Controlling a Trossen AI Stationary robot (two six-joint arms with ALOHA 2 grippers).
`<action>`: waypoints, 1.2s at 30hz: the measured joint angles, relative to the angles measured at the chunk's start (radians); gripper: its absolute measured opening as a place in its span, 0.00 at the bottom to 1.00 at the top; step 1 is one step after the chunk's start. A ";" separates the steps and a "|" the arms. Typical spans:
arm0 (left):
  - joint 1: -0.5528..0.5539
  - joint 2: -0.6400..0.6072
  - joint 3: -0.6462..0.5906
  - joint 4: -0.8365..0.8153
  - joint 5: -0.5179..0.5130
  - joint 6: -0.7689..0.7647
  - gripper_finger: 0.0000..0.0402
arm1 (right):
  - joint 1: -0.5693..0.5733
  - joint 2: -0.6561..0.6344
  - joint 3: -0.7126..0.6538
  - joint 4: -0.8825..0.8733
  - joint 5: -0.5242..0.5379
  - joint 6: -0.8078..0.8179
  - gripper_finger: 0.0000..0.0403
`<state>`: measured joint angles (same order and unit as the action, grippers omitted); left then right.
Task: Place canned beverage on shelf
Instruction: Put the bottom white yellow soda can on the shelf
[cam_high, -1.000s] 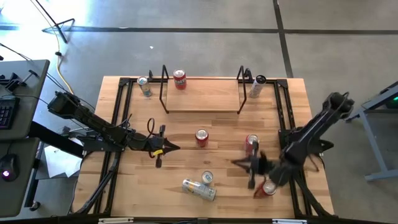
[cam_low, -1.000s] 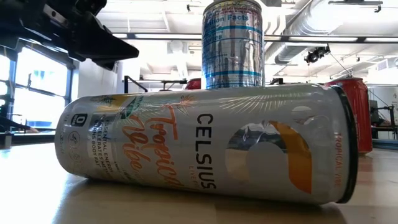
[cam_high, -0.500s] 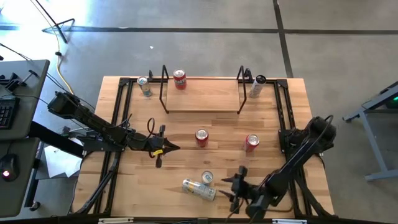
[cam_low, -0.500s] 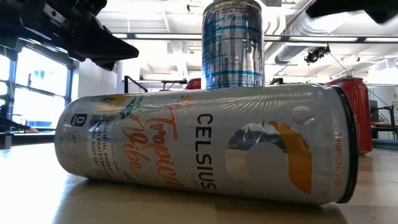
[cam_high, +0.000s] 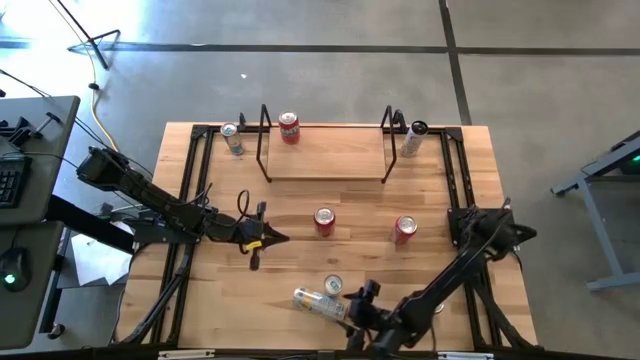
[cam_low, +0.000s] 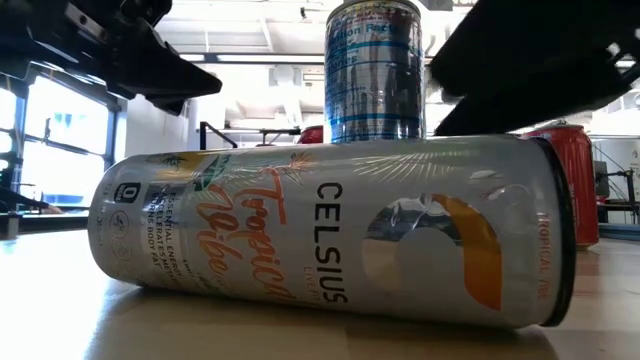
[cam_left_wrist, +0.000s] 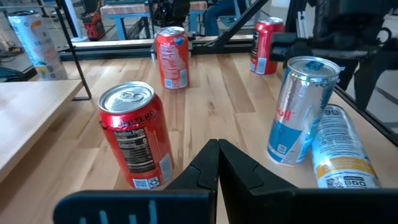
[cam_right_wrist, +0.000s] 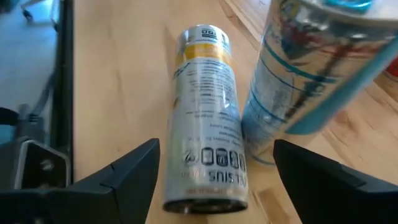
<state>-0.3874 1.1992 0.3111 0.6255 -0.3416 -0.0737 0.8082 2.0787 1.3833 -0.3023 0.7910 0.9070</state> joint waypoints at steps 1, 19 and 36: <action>0.000 0.000 0.000 -0.003 0.003 -0.002 0.00 | -0.004 0.012 0.011 -0.002 -0.006 -0.007 0.74; 0.000 0.000 0.000 -0.009 0.025 -0.002 0.00 | -0.022 0.079 0.036 -0.044 -0.106 -0.010 0.74; -0.002 0.000 0.000 -0.008 0.025 -0.004 0.00 | -0.038 0.118 0.036 -0.024 -0.095 -0.044 0.68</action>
<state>-0.3894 1.1992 0.3114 0.6170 -0.3171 -0.0772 0.7700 2.1971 1.4197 -0.3264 0.6958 0.8631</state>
